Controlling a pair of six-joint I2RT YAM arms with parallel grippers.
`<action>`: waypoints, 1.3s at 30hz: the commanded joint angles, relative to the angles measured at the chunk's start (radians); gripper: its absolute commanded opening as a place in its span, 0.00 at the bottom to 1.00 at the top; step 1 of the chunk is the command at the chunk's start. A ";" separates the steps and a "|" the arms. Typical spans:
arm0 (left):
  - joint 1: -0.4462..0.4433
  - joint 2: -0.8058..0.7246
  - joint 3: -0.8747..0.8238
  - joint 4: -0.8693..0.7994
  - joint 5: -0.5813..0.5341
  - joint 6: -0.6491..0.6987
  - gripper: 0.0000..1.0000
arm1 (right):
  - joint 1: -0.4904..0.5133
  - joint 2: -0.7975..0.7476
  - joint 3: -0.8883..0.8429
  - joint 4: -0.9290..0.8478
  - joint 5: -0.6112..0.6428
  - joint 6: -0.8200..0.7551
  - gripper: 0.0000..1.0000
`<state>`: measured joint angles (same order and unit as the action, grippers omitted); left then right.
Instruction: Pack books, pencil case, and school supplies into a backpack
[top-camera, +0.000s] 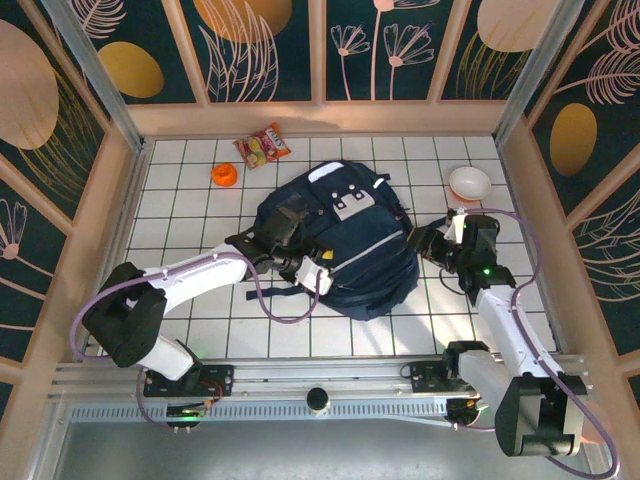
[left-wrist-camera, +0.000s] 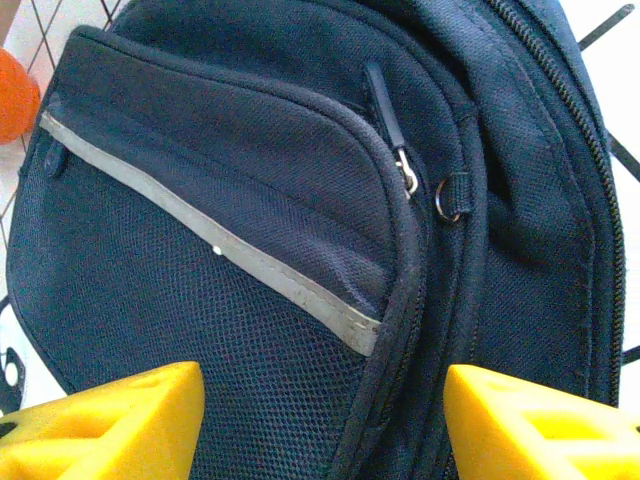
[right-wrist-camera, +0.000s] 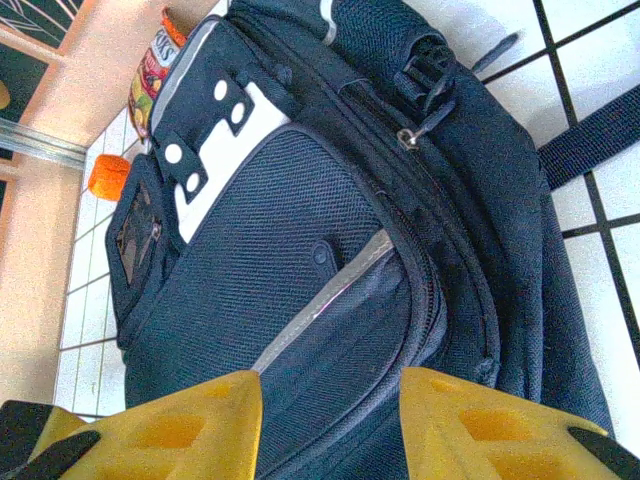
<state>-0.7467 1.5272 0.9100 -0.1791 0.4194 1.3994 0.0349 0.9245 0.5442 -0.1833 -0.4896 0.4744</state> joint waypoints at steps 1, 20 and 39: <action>-0.006 0.027 -0.032 0.029 0.062 0.038 0.63 | 0.008 -0.009 -0.019 0.025 0.005 0.007 0.41; -0.026 0.079 -0.028 0.204 0.143 -0.028 0.60 | 0.011 -0.021 -0.031 0.039 0.006 0.023 0.41; -0.039 0.022 -0.039 0.129 0.162 0.017 0.65 | 0.014 -0.036 -0.051 0.043 0.004 0.029 0.42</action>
<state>-0.7723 1.5337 0.8749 -0.0116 0.5419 1.3682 0.0414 0.9054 0.5064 -0.1658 -0.4900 0.4889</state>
